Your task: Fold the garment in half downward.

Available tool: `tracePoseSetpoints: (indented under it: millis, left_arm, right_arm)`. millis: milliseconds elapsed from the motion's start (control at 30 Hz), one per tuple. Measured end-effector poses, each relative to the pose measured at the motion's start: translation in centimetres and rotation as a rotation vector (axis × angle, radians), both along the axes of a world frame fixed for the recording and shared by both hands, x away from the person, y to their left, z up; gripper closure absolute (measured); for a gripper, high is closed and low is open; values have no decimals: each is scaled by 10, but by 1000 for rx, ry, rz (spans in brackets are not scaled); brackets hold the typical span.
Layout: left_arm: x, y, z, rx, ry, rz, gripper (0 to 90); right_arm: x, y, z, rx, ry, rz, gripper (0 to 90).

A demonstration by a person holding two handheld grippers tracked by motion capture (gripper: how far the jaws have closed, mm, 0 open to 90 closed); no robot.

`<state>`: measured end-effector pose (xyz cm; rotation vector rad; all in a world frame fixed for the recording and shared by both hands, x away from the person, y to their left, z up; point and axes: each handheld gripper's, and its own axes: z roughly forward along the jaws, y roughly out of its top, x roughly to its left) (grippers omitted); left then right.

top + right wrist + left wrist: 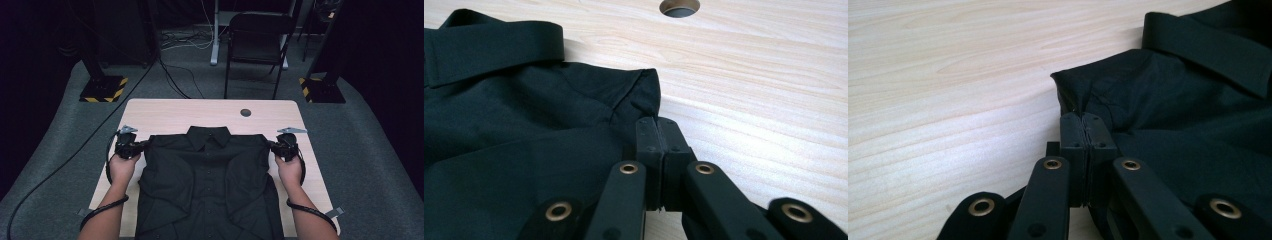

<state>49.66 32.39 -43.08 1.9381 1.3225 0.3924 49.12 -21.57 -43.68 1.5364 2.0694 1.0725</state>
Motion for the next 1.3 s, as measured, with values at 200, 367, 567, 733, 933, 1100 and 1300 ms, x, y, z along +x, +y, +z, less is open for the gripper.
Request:
tracePoseSetpoints:
  millis: [200,367,567,733,933,1100,1300]
  left_arm:
    - [5,-5,22,32,-43,-25,887]
    - [13,-9,41,45,-83,-34,886]
    - [26,-10,68,19,-120,-30,886]
    - [35,-7,84,10,-130,-25,886]
    - [45,-9,111,32,-165,-30,886]
    - [52,-13,136,45,-205,-39,886]
    - [57,-13,168,19,-274,-19,886]
  right_arm:
    - [3,1,15,-11,-32,0,900]
    - [9,1,36,-27,-66,1,899]
    - [20,3,63,-51,-104,-4,898]
    - [30,5,82,-50,-124,-17,898]
    - [42,11,113,-88,-156,-18,897]
    - [52,14,138,-105,-188,-24,898]
    - [59,13,165,-91,-245,-46,897]
